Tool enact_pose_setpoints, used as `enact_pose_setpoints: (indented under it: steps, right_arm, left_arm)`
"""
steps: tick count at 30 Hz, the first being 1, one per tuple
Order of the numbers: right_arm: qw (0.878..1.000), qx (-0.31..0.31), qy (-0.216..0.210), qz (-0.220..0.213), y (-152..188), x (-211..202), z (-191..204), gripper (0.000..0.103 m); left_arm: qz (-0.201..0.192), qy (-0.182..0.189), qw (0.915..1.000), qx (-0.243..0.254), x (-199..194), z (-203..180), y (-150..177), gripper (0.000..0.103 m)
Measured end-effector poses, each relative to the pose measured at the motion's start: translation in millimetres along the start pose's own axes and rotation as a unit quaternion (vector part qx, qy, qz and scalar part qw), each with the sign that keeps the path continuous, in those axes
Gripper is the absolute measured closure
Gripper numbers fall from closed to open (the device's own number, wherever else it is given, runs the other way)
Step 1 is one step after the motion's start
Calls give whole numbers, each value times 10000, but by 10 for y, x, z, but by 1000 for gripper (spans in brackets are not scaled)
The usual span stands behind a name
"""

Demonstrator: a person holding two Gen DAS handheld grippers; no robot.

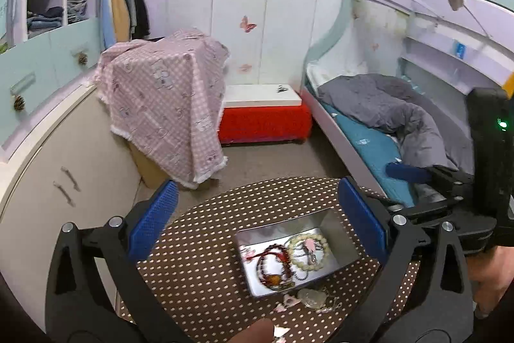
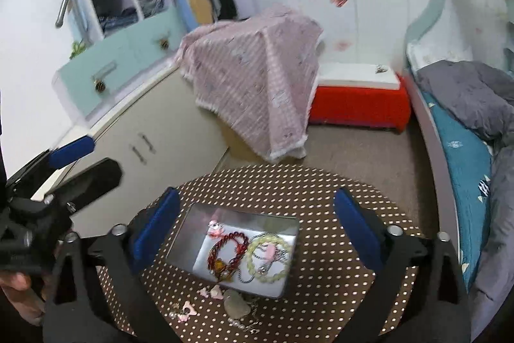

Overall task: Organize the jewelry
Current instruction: 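Carry both items over the grey metal box and open both tools, then move both tools toward the remaining white charms and jade pendant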

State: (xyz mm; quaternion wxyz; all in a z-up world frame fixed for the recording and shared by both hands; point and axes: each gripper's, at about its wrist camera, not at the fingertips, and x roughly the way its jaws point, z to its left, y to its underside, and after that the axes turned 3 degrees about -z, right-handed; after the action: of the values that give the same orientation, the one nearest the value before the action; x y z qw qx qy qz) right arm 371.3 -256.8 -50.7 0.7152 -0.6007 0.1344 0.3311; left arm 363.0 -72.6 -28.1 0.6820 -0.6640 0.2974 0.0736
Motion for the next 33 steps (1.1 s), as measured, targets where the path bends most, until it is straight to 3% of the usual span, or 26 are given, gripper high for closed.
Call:
enact_pose_setpoints:
  steps: [13, 33]
  right_arm:
    - [9986, 172, 118, -491, -11, -496, -23, 8]
    - [9946, -24, 248, -1008, 167, -1033, 158, 8]
  left_arm:
    - [-528, -352, 9973, -369, -537, 199, 67, 6]
    - [-814, -532, 9940, -508, -991, 246, 335, 6]
